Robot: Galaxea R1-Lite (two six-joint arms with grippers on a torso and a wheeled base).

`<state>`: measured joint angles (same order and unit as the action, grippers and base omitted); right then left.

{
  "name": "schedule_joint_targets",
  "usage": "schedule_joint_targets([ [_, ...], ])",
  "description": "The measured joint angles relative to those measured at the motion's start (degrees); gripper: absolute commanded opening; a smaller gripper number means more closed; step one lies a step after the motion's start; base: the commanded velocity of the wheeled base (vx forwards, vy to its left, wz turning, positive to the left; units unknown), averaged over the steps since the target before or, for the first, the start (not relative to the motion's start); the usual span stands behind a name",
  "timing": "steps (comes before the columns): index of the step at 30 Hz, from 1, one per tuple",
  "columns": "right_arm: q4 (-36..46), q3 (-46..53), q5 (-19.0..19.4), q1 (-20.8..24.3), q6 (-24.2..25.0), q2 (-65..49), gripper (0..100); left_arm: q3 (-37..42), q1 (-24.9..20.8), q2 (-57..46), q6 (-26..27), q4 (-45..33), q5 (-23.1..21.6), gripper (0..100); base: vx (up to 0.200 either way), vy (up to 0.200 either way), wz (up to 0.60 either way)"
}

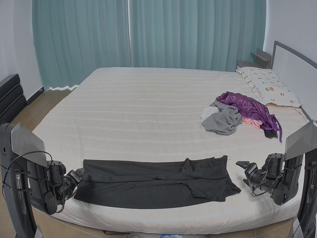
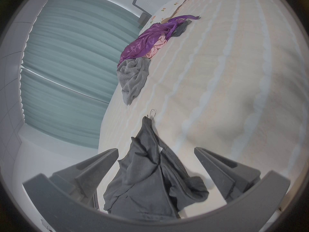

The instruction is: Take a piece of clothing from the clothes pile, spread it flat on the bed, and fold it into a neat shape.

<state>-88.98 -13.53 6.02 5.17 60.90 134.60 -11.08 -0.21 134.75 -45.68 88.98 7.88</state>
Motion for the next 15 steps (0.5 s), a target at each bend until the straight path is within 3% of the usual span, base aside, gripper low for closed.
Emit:
schedule_joint_targets([
  [7,0.0,-0.2,0.0,0.1,-0.3,1.2,100,0.1,0.1,-2.3,0.2,-0.1,-5.9,100,0.000,0.000,0.00],
  [15,0.0,-0.2,-0.1,0.5,-0.5,1.7,100,-6.4,0.9,-1.4,11.1,-4.8,-12.0,100,0.000,0.000,0.00],
])
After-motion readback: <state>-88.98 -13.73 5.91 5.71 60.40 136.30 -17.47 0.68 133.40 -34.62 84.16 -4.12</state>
